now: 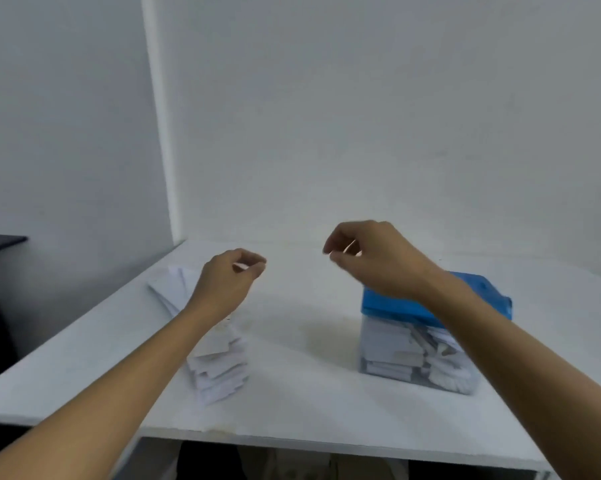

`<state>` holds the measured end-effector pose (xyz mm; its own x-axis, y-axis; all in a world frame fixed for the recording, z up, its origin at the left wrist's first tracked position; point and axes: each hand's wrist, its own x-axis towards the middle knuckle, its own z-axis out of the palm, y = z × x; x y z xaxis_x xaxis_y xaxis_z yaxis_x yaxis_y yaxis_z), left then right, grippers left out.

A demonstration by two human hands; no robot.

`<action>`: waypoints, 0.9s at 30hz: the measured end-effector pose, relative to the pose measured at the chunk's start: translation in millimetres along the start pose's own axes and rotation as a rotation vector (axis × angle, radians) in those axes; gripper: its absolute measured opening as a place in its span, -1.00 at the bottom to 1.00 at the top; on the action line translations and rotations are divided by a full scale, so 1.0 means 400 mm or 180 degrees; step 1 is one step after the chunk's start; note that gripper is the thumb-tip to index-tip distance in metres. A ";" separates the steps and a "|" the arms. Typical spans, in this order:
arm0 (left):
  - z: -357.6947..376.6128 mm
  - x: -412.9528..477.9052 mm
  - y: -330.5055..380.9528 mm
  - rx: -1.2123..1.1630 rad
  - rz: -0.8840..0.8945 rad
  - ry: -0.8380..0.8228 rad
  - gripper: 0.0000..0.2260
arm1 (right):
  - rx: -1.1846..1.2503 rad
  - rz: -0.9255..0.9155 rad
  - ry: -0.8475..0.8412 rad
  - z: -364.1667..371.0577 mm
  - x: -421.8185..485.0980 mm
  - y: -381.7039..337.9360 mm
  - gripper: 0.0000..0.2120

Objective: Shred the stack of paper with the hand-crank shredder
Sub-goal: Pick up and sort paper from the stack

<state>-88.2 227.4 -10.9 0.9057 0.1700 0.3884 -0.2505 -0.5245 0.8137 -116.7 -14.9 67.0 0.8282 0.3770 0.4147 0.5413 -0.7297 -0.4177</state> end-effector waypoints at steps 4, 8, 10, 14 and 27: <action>-0.099 -0.025 -0.148 0.0211 -0.0488 0.0506 -0.94 | 0.0130 -0.0007 -0.0419 0.162 0.044 -0.053 -0.87; -0.130 -0.054 -0.264 0.0601 -0.0680 0.0570 -0.87 | 0.0244 0.0462 -0.0923 0.316 0.088 -0.073 -0.74; -0.133 -0.061 -0.297 0.0741 -0.0677 0.0539 -0.86 | 0.0142 0.0780 -0.1032 0.388 0.115 -0.073 -0.56; -0.124 -0.057 -0.312 0.1238 -0.0673 0.0300 -0.88 | 0.0058 0.1197 -0.1102 0.500 0.151 -0.079 -0.43; -0.114 -0.060 -0.321 0.1639 -0.0523 0.0115 -0.82 | 0.1330 0.1478 -0.0262 0.558 0.167 -0.053 -0.86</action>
<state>-93.5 328.8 -104.9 0.9041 0.3081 0.2959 0.1017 -0.8280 0.5515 -40.5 153.2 -76.9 0.9899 0.1293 0.0576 0.1199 -0.5496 -0.8268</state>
